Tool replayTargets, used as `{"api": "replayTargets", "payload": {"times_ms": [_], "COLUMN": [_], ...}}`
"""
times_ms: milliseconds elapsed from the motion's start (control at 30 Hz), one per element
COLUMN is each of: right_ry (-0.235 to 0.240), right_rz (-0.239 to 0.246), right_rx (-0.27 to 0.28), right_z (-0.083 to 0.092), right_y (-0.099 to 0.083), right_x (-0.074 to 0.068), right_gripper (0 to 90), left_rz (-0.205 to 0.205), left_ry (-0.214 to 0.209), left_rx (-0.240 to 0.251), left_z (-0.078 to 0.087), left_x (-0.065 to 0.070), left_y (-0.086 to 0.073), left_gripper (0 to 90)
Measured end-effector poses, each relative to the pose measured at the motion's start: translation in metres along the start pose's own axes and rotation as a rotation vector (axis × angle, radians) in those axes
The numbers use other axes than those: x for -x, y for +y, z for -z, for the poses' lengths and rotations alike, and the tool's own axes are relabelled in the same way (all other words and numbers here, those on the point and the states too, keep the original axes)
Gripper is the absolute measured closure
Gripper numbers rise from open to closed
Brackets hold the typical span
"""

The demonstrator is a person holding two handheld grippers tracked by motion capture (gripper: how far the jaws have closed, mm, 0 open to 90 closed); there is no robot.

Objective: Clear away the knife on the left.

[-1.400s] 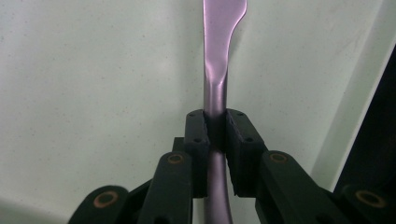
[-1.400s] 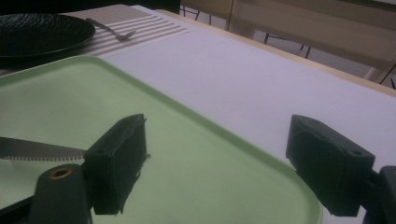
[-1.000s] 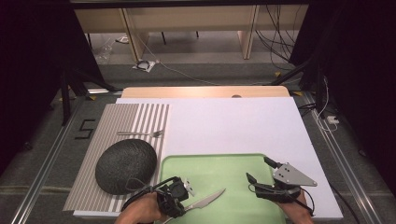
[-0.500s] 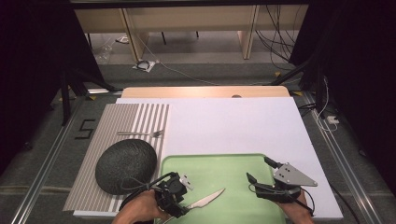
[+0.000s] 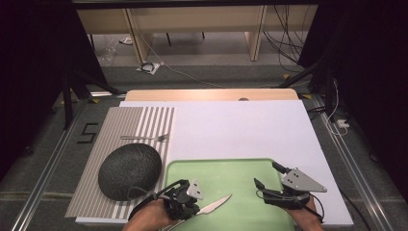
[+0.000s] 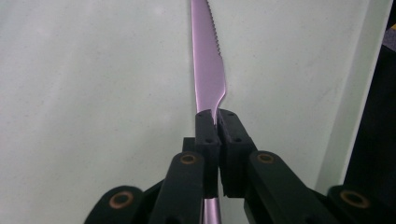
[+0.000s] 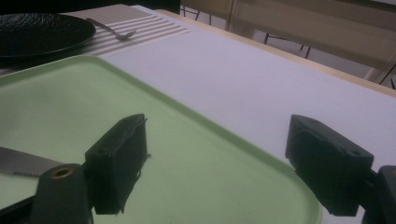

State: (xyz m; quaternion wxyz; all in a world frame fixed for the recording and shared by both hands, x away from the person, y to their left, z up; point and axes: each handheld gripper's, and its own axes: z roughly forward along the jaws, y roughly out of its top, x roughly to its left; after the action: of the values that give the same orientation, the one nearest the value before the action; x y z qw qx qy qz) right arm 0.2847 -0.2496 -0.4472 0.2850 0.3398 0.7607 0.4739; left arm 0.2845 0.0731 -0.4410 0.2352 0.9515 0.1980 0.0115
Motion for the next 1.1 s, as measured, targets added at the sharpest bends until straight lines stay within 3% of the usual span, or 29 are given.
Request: {"api": "replayTargets", "payload": {"times_ms": [400, 1100], "right_ry": [0.000, -0.002], "right_rz": [0.000, 0.007], "right_rx": [-0.001, -0.003], "right_z": [0.000, 0.001], "right_y": [0.000, 0.000], "right_x": [0.000, -0.001], "right_gripper": [21.8, 21.9], "left_rz": [-0.063, -0.029], "left_ry": [-0.016, 0.030], "left_rx": [-0.011, -0.001], "left_z": [-0.019, -0.024], "left_x": [0.010, -0.005], "left_y": [0.001, -0.007], "left_gripper": [88.8, 89.4]}}
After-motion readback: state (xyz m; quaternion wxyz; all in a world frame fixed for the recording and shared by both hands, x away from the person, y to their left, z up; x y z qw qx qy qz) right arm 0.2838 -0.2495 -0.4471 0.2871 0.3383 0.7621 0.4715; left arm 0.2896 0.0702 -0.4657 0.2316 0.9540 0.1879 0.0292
